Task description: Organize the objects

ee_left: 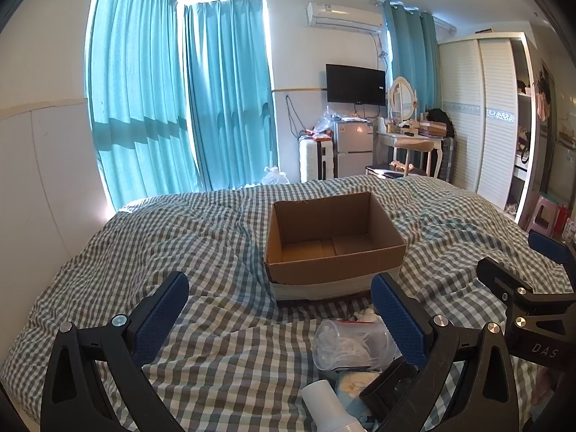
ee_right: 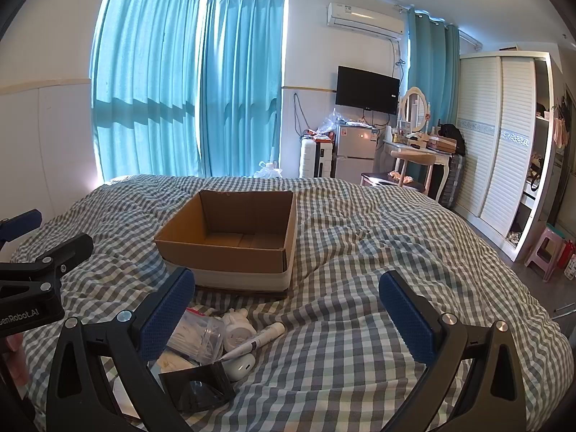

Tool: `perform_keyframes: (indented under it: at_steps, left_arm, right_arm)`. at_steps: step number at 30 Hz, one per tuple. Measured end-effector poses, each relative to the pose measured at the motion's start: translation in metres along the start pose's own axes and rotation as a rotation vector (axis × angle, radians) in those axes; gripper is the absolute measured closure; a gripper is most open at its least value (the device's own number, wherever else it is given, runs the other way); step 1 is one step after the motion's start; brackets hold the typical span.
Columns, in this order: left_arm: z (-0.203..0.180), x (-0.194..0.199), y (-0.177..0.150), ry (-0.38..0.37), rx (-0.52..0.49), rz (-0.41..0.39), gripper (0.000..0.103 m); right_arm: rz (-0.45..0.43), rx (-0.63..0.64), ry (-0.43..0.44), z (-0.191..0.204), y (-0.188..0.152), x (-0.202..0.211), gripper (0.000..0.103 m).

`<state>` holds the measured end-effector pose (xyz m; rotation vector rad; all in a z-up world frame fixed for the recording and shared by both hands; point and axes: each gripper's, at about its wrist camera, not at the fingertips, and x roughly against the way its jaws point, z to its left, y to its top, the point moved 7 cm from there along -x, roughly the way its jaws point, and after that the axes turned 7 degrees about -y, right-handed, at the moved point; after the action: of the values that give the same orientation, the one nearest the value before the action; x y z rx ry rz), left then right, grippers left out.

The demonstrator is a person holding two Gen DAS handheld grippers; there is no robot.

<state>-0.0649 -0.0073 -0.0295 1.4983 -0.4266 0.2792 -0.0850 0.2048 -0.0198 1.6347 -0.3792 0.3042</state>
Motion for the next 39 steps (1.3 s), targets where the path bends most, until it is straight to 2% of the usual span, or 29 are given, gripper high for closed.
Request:
perform_keyframes:
  at_steps: [12,39]
  left_arm:
    - [-0.0004,0.0014,-0.0004,-0.011,0.005,-0.006,0.0]
    - [0.0002,0.0051,0.0,0.02,-0.006,-0.018,0.0]
  right_arm:
    - [-0.002,0.008,0.001,0.0027,0.0037,0.0029,0.0]
    - [0.004,0.02,0.008,0.0098,-0.0037,0.0003,0.0]
